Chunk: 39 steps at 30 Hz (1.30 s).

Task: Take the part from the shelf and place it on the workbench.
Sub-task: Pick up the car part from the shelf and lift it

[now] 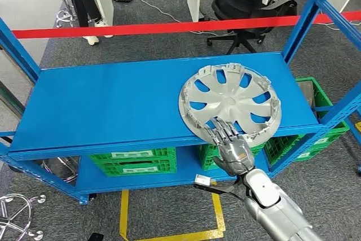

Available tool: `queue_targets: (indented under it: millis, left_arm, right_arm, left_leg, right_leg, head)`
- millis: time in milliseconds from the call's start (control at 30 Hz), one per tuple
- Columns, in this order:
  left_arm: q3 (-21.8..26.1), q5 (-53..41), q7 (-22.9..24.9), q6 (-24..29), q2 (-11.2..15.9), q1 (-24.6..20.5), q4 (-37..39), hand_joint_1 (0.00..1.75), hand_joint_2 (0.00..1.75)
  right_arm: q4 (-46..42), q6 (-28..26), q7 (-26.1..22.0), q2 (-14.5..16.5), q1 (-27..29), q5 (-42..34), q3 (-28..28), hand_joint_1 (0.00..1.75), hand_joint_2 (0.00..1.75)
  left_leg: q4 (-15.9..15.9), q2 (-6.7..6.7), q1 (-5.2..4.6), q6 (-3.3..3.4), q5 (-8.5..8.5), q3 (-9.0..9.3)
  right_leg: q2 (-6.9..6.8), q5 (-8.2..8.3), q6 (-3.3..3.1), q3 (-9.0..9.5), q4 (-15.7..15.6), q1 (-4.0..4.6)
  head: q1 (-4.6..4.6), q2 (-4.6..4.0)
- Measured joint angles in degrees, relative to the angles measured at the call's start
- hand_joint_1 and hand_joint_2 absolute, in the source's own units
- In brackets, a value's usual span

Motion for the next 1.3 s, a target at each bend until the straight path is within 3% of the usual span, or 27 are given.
queue_targets:
  millis: [100, 233, 1167, 1267, 1300]
  left_arm:
    - [0.0, -0.1, 0.0, 0.0, 0.0, 0.0, 0.0, 0.0, 0.0]
    - [0.0, -0.2, 0.0, -0.1, -0.1, -0.1, 0.0, 0.0, 1.75]
    - [0.3, -1.3, 0.5, -0.9, -0.5, -0.7, 0.0, 0.0, 1.75]
    - [0.3, -1.3, 0.6, -0.9, -0.5, -0.7, 0.0, 0.0, 1.75]
    - [0.3, -1.3, 0.6, -0.9, -0.5, -0.7, 0.0, 0.0, 1.75]
  right_arm:
    - [0.1, 0.0, 0.2, 0.0, -0.1, 0.4, -0.3, 0.0, 1.75]
    - [0.2, 0.0, 0.5, 0.0, -0.1, 1.0, -0.7, 0.0, 1.75]
    - [3.5, 0.6, 1.9, 0.0, -2.8, 2.4, -2.2, 0.0, 1.75]
    - [4.4, 0.6, 1.9, 0.0, -3.3, 2.5, -2.4, 0.07, 1.75]
    - [4.6, 0.6, 2.0, 0.0, -3.4, 2.5, -2.4, 0.19, 1.75]
  left_leg:
    - [0.0, 0.0, 0.0, 0.0, 0.0, 0.0]
    - [0.0, 0.0, 0.0, 0.0, 0.0, 0.0]
    - [0.0, 0.0, 0.0, 0.0, 0.0, 0.0]
    - [0.0, 0.0, 0.0, 0.0, 0.0, 0.0]
    - [0.0, 0.0, 0.0, 0.0, 0.0, 0.0]
  right_leg:
    - [0.0, 0.0, 0.0, 0.0, 0.0, 0.0]
    - [0.0, 0.0, 0.0, 0.0, 0.0, 0.0]
    - [0.0, 0.0, 0.0, 0.01, 0.0, 0.0]
    - [0.0, 0.0, 0.0, 0.01, 0.0, 0.0]
    - [0.0, 0.0, 0.0, 0.01, 0.0, 0.0]
  head:
    - [0.01, 0.0]
    - [0.0, 0.0]
    - [0.0, 0.0]
    - [0.0, 0.0]
    - [0.0, 0.0]
